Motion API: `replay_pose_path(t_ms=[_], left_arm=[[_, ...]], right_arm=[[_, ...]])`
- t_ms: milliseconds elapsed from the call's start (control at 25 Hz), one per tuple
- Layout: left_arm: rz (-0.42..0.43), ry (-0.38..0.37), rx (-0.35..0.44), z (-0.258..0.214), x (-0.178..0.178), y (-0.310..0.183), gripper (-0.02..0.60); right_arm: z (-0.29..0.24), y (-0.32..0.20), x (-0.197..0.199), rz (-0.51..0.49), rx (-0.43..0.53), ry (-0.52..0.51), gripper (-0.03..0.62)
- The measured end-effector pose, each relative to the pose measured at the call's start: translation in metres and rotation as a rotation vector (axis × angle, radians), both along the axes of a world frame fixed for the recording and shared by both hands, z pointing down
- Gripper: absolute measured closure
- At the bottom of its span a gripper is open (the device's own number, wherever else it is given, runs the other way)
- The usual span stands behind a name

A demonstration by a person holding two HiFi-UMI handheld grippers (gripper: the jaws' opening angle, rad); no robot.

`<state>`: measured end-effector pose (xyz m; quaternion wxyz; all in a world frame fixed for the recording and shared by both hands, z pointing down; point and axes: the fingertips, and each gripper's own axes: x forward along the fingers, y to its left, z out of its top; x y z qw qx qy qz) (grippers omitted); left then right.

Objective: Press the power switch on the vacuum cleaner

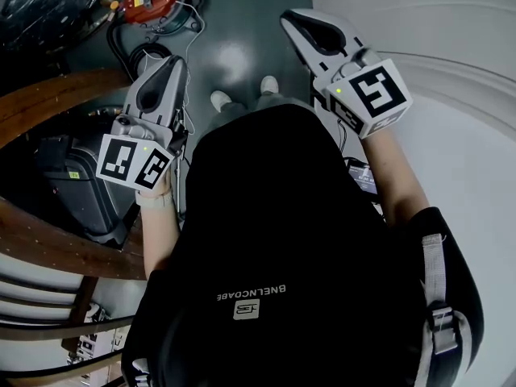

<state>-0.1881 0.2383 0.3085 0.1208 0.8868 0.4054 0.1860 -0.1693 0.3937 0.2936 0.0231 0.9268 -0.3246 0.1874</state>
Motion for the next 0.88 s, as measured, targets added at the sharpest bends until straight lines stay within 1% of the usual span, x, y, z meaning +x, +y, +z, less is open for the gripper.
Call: replay_pose_path(t_ms=[320,880], left_arm=[[0.001,0.008,-0.006,-0.001,-0.006,-0.008,0.566],[0.013,0.004,-0.009,0.002,-0.005,0.006,0.566]], right_arm=[[-0.004,-0.010,-0.007,0.007,0.019,0.008,0.559],[-0.004,0.009,-0.006,0.024,0.010,0.004,0.559]])
